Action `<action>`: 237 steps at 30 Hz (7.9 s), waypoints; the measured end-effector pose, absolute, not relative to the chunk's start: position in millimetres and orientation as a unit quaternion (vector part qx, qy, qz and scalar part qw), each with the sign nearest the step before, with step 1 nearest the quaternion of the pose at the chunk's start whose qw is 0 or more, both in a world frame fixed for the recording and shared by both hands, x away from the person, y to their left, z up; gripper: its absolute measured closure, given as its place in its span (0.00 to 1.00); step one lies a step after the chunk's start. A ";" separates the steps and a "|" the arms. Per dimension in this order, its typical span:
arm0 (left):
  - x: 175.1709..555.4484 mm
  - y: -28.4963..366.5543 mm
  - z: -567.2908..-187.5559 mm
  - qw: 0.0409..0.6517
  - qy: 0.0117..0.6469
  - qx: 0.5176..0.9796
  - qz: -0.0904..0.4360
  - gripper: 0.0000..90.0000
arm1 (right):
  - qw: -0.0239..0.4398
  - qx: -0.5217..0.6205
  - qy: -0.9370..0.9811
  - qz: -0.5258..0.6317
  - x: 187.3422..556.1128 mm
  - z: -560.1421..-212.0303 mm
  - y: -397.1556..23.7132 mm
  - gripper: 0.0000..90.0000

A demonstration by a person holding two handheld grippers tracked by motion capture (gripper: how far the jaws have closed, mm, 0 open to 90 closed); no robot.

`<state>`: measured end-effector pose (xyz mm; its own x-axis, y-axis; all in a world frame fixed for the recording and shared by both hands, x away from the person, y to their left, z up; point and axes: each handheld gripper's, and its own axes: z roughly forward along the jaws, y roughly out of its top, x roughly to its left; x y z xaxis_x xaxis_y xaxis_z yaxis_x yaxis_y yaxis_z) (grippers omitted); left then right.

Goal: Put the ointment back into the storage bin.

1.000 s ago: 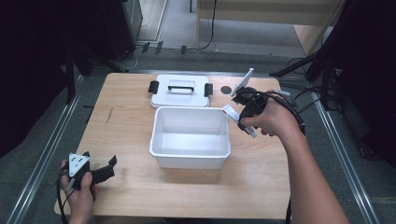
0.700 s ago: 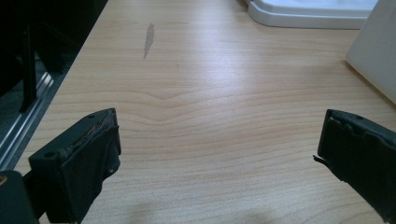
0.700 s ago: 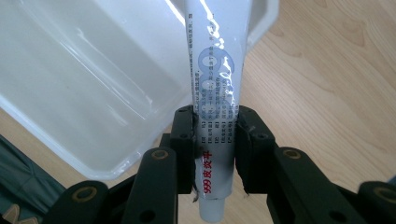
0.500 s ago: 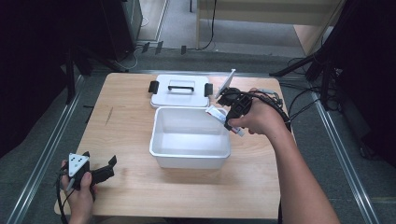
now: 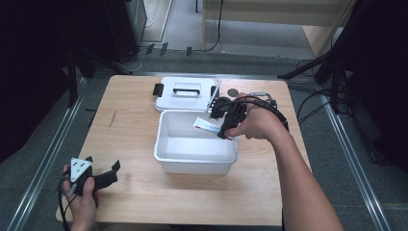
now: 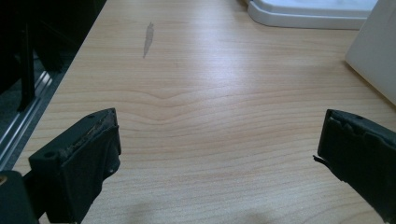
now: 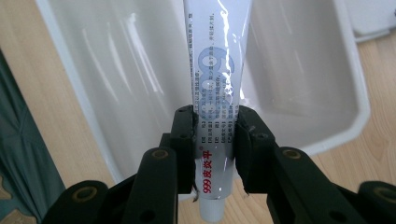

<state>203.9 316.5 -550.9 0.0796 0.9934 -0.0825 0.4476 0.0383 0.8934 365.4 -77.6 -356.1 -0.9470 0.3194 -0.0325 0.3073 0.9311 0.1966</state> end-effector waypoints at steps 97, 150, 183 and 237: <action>203.8 316.6 -551.1 0.414 0.592 0.608 0.331 0.00 | -0.022 0.083 0.996 0.015 363.5 -454.5 -52.5 0.80; 204.2 316.3 -551.0 0.412 0.592 0.609 0.331 0.00 | 0.004 0.118 0.992 0.054 357.7 -371.4 -86.8 0.87; 203.9 315.4 -551.0 0.410 0.591 0.610 0.332 0.00 | 0.020 0.193 0.978 0.076 353.2 -372.0 -170.1 0.75; 203.7 315.0 -551.0 0.408 0.591 0.610 0.334 0.00 | 0.189 0.493 0.768 0.361 308.4 -501.7 -297.6 0.22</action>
<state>203.7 315.0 -551.0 0.0770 0.9942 -0.0748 0.4489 0.0325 0.8930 308.4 -297.6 -501.7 -0.4416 0.8948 0.0655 0.6210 0.2521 0.7422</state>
